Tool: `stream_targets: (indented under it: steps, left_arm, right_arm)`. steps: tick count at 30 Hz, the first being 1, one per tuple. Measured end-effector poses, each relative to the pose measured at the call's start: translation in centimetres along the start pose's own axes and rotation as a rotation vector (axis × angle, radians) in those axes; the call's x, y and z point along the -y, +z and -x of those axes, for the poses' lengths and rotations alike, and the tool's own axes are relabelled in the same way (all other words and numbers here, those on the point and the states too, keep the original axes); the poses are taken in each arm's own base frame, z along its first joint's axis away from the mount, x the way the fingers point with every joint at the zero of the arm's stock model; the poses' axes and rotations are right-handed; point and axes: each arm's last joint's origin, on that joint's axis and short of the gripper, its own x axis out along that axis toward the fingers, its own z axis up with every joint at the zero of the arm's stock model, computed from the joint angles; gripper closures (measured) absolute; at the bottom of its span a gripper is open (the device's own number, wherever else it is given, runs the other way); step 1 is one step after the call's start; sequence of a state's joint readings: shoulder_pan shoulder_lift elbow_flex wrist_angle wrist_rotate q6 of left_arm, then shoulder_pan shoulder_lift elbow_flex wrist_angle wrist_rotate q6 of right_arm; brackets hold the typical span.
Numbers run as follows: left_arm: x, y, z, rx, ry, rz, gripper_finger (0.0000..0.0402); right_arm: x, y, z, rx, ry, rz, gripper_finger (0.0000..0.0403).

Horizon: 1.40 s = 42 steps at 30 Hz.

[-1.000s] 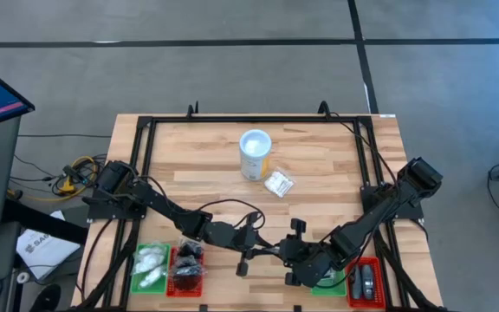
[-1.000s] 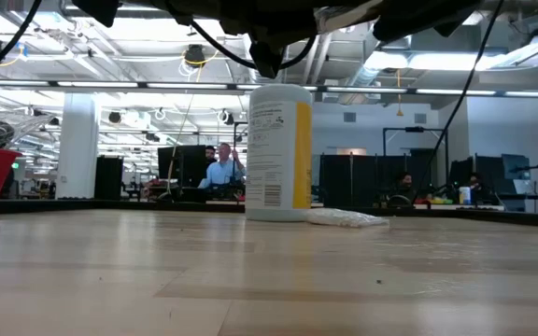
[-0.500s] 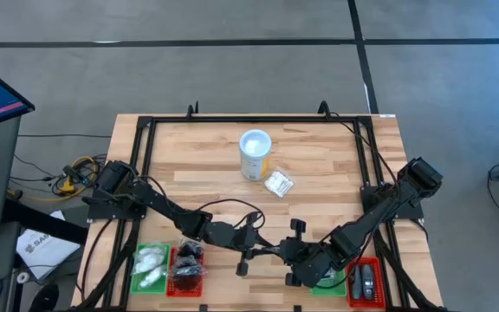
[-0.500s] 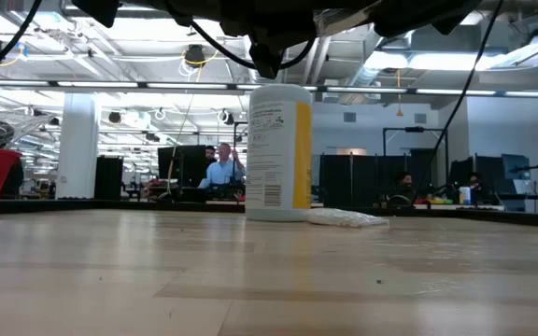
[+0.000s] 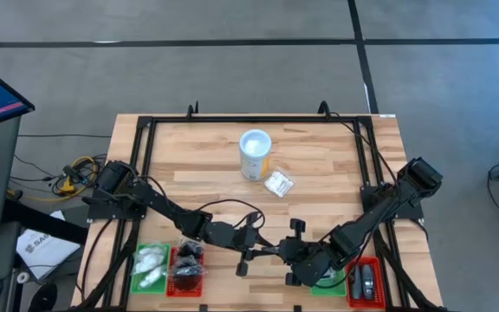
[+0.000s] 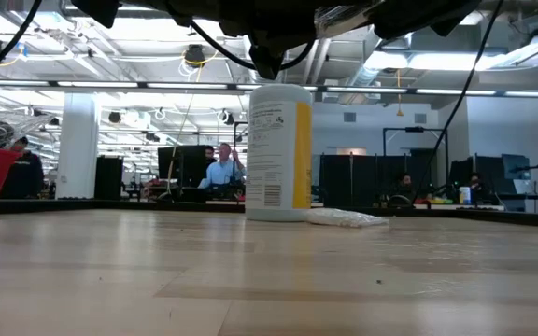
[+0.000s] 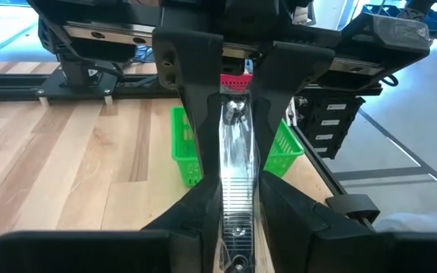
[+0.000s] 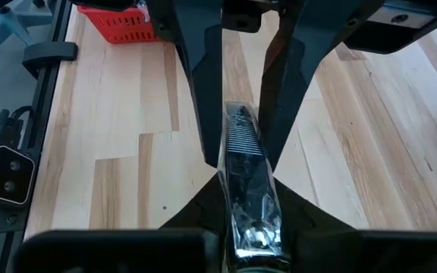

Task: Pick & Place Travel size toiletries
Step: Put the nail cutter into the right green bin

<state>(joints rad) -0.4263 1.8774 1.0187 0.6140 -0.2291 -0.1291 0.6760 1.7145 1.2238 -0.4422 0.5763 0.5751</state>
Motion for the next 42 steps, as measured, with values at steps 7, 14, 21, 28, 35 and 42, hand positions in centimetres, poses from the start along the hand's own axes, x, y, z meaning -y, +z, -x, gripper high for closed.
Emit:
stream_targets:
  steps: [7,14,21,28,35,42]
  left_arm:
    - [0.1,0.9,0.5,0.027,-0.005,-0.012,0.0314]
    - [-0.1,0.9,1.2,0.017,-0.004,-0.016,0.0295]
    - [-0.1,0.7,1.4,0.013,-0.004,-0.015,0.0289]
    - [-0.1,0.6,1.4,0.012,-0.003,-0.015,0.0289]
    - [-0.1,0.6,1.4,0.012,-0.003,-0.015,0.0289]
    - [-0.1,0.7,1.4,0.013,-0.003,-0.014,0.0289]
  right_arm:
    - [0.0,-0.2,0.1,-0.015,-0.006,0.006,0.0364]
    - [0.0,-1.0,1.1,-0.082,-0.004,-0.024,0.0364]
    - [-0.2,-2.3,4.3,-0.160,0.008,-0.089,0.0364]
    - [-1.3,-4.7,6.5,-0.279,0.015,-0.153,0.0364]
    - [-2.0,-6.8,8.4,-0.396,-0.002,-0.248,0.0364]
    - [-2.7,-8.0,9.6,-0.423,-0.001,-0.287,0.0364]
